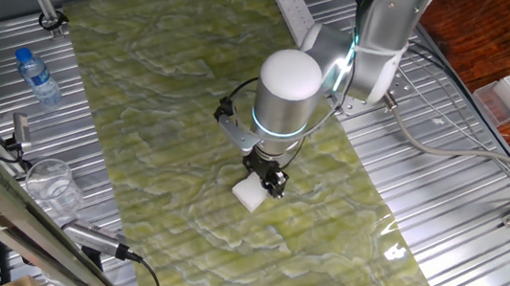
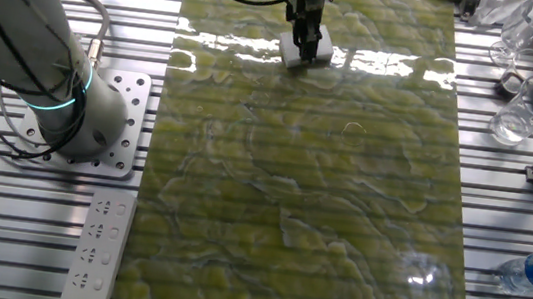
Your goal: Clean the tabletop with a sponge
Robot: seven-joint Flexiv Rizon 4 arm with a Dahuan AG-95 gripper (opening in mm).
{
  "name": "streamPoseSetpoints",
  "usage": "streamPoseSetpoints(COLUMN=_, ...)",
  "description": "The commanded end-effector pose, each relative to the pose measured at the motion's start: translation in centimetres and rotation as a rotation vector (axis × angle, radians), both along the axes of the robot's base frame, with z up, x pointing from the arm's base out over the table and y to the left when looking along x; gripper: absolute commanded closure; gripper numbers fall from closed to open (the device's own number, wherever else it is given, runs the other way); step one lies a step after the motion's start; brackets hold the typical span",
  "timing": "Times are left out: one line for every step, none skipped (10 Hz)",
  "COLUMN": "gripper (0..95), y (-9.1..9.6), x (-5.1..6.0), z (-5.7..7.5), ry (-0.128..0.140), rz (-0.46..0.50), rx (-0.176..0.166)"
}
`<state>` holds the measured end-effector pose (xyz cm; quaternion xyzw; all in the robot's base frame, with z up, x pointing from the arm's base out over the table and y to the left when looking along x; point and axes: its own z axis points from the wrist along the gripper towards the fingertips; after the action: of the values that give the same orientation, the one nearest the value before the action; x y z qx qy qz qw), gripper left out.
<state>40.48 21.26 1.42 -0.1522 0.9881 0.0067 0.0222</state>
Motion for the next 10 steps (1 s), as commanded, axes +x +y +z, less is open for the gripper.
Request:
streamPoseSetpoints(gripper=57.0, y=0.06, x=-0.05, z=-0.06, ry=0.001, rz=-0.004, rx=0.002)
streamPoseSetpoints(gripper=76.0, y=0.05, x=-0.03, z=-0.05, ry=-0.001, rz=-0.008, rx=0.002)
streamPoseSetpoints(gripper=76.0, y=0.04, x=0.01, z=-0.03, ry=-0.002, rz=-0.013, rx=0.002)
streamPoseSetpoints(gripper=76.0, y=0.04, x=0.01, z=-0.03, ry=-0.002, rz=-0.013, rx=0.002)
streamPoseSetpoints(gripper=95.0, y=-0.06, x=0.11, z=0.05, ry=-0.002, rz=-0.017, rx=0.002)
streamPoseSetpoints(gripper=95.0, y=-0.06, x=0.11, z=0.05, ry=-0.002, rz=-0.017, rx=0.002)
streamPoseSetpoints(gripper=95.0, y=-0.22, x=0.31, z=0.21, ry=-0.001, rz=-0.023, rx=0.003)
streamPoseSetpoints(gripper=95.0, y=-0.33, x=0.42, z=0.31, ry=0.000, rz=-0.025, rx=0.002)
streamPoseSetpoints(gripper=95.0, y=-0.35, x=0.45, z=0.32, ry=0.000, rz=-0.027, rx=0.002)
streamPoseSetpoints(gripper=95.0, y=-0.37, x=0.47, z=0.28, ry=0.000, rz=-0.033, rx=0.000)
